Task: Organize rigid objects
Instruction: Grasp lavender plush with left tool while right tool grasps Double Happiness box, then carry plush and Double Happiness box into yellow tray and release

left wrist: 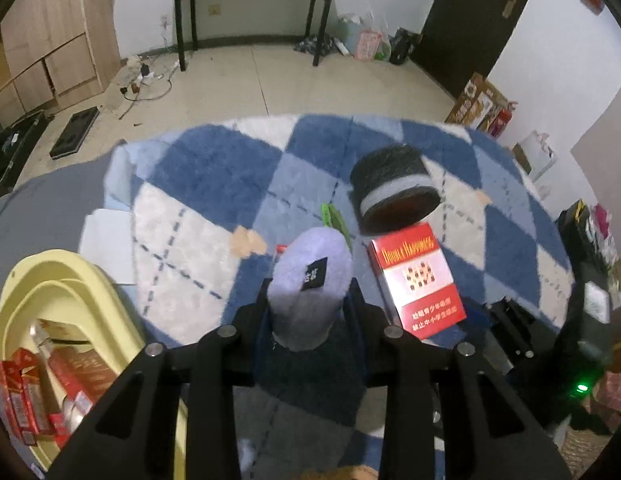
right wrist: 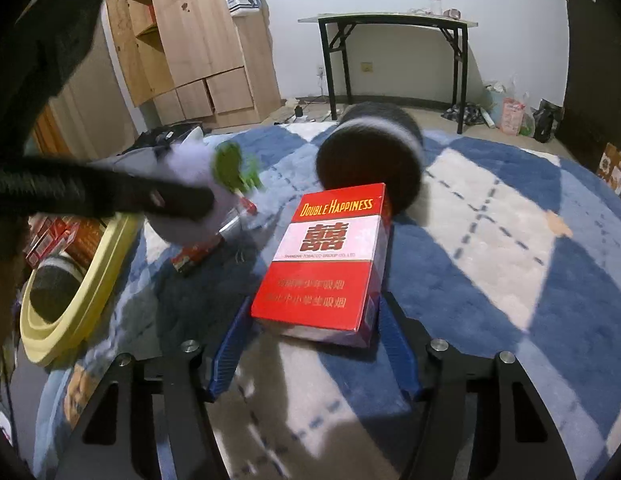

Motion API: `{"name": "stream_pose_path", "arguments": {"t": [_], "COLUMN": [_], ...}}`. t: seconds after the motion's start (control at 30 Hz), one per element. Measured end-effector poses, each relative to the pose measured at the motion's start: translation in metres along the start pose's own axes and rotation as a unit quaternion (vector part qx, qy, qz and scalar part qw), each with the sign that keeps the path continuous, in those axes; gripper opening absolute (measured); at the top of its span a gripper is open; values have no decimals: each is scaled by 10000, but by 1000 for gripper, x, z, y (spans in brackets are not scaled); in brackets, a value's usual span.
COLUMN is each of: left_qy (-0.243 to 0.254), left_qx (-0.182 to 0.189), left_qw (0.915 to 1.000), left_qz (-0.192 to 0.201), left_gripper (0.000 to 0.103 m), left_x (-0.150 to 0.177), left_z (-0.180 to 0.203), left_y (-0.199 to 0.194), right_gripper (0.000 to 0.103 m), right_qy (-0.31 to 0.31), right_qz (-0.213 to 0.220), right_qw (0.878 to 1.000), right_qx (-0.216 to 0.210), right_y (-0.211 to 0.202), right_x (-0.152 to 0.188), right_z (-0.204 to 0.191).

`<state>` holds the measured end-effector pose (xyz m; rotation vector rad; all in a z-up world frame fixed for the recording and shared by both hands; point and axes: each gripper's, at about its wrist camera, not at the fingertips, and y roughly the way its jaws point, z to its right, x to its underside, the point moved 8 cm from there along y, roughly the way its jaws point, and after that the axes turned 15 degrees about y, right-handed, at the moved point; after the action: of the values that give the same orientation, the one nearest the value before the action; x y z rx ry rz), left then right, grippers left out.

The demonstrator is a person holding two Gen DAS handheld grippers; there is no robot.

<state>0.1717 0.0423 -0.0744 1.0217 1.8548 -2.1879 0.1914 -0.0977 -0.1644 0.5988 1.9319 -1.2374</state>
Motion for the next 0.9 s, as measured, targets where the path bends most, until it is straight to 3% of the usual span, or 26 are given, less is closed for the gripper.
{"name": "stream_pose_path", "arguments": {"t": [0.17,0.23,0.27,0.3,0.33,0.37,0.4,0.57,0.7,0.8,0.9], "left_qy": [-20,-4,-7,-27,-67,-104,-138,-683,-1238,-1692,-1791], "left_qx": [-121,-202,-245,-272,-300,-336,-402,-778,-1522,-1709,-1700], "left_qw": [9999,9997,9996,9995,9994,9992,9989,9937,9792,9702,9690], "left_qz": [106,117,124,141,171,189,193,439,510,301,-42], "left_gripper": [35,35,35,35,35,35,35,35,35,35,35], "left_x": [5,9,11,13,15,19,24,50,86,123,149], "left_z": [-3,-6,-9,-13,-17,-23,-30,-91,-156,-191,-204], "left_y": [-28,-37,-42,-47,-53,-59,-66,-112,-146,-144,-123], "right_gripper": [63,76,91,94,93,84,62,62,62,62,62], "right_qy": [156,174,167,127,27,-69,-224,-269,-508,-951,-1258], "right_qz": [-115,0,73,156,105,32,-133,59,401,293,-120], "right_qw": [9997,9992,9991,9989,9988,9986,9974,9979,9979,9927,9832], "right_qx": [170,354,380,433,482,525,675,586,-23,-683,-1316], "right_y": [-11,-11,-11,-10,-5,-1,8,-5,-40,-57,-61], "right_x": [5,2,-1,-4,-3,-4,-1,-7,-13,-14,-12], "right_z": [15,16,13,9,4,1,0,-7,-55,-120,-183]}}
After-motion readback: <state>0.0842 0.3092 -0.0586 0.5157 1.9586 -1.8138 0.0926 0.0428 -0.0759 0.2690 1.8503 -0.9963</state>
